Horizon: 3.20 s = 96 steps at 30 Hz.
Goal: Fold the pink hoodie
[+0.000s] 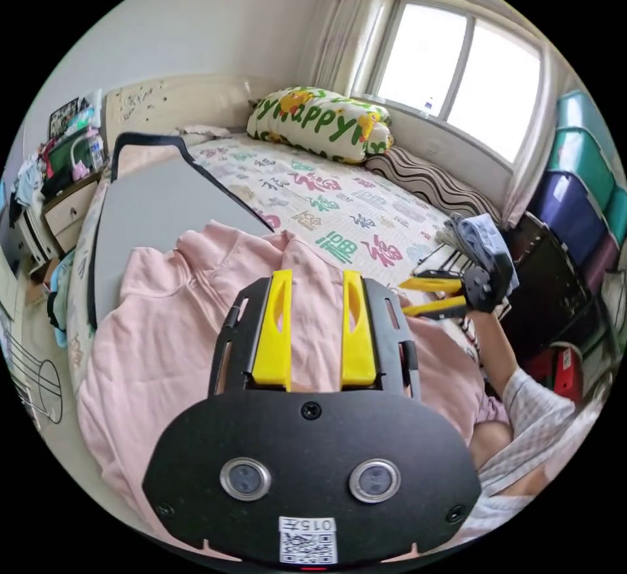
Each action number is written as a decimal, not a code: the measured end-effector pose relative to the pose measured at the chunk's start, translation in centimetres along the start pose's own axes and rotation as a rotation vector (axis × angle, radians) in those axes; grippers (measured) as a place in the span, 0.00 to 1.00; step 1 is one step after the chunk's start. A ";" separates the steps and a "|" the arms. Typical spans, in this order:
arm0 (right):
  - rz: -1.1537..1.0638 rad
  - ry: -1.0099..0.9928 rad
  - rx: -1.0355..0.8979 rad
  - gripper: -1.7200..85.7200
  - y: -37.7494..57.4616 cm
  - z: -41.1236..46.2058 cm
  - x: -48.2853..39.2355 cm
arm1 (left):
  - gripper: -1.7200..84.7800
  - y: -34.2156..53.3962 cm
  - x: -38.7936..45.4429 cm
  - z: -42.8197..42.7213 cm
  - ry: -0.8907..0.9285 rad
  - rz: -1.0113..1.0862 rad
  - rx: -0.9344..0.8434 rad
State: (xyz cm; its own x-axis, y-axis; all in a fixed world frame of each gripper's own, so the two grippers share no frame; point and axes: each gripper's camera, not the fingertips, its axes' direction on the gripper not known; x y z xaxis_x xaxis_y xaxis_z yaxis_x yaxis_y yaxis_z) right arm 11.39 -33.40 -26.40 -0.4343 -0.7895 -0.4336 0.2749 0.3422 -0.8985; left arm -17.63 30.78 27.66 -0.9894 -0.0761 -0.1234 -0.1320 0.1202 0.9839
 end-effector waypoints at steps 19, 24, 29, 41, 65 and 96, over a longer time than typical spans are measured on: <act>-0.117 0.244 -0.004 0.06 4.1 1.7 -2.0 | 0.05 -9.3 -1.2 19.5 -0.100 -0.213 -0.104; 0.044 0.197 0.020 0.03 4.8 0.2 0.4 | 0.04 -10.0 -0.6 19.8 -0.105 -0.226 -0.038; -0.017 0.253 -0.135 0.01 4.7 2.5 -0.1 | 0.04 -11.6 0.1 24.0 -0.139 -0.241 -0.168; 0.142 0.114 0.093 0.08 6.7 -1.2 3.0 | 0.08 -13.4 3.3 22.5 -0.161 -0.099 -0.132; 0.097 0.183 0.015 0.01 5.4 2.9 -0.5 | 0.02 -11.7 12.7 24.5 -0.500 0.067 -0.132; 0.035 0.071 -0.063 0.01 2.2 10.5 -5.2 | 0.01 6.1 7.5 3.3 -0.248 0.014 0.197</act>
State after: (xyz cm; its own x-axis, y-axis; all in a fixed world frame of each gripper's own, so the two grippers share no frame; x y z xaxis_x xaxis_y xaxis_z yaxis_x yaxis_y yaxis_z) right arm 23.26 -33.89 -25.35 -0.4855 -0.7391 -0.4670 0.2376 0.4025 -0.8841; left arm -26.04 34.20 32.30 -0.9724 0.1679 -0.1619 -0.1036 0.3111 0.9447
